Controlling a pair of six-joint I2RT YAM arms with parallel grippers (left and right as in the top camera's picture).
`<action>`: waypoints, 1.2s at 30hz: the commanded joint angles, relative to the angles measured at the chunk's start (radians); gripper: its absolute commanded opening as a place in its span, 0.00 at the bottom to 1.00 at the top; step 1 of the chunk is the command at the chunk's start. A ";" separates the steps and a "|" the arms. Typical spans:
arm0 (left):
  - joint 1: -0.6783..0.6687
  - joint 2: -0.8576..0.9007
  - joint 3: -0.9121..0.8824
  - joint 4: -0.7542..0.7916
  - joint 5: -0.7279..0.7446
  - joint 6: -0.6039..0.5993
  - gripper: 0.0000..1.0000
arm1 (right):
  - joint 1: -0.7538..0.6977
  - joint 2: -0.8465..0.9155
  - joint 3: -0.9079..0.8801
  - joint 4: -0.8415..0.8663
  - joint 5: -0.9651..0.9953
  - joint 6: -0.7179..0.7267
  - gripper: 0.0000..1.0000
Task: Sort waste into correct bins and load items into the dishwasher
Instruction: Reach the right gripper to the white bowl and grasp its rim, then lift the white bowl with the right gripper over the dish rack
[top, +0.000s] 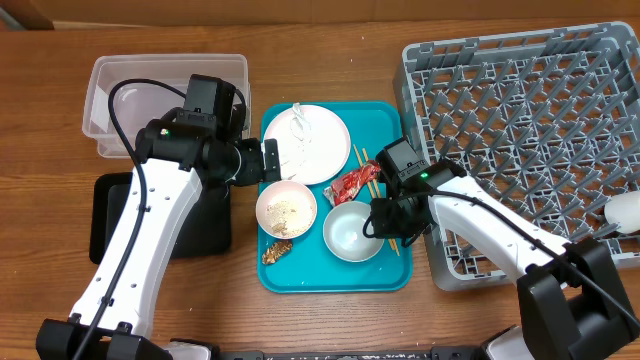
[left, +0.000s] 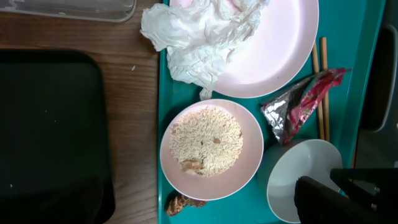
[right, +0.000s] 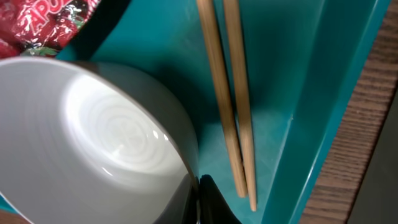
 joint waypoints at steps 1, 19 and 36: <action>0.002 -0.006 0.013 0.000 -0.006 0.026 1.00 | -0.001 -0.022 0.020 -0.023 0.008 0.005 0.04; 0.002 -0.006 0.013 -0.002 -0.006 0.026 1.00 | -0.021 -0.296 0.245 -0.157 0.212 0.005 0.04; 0.002 -0.006 0.013 0.000 -0.006 0.026 1.00 | -0.441 -0.352 0.256 -0.090 0.323 -0.109 0.04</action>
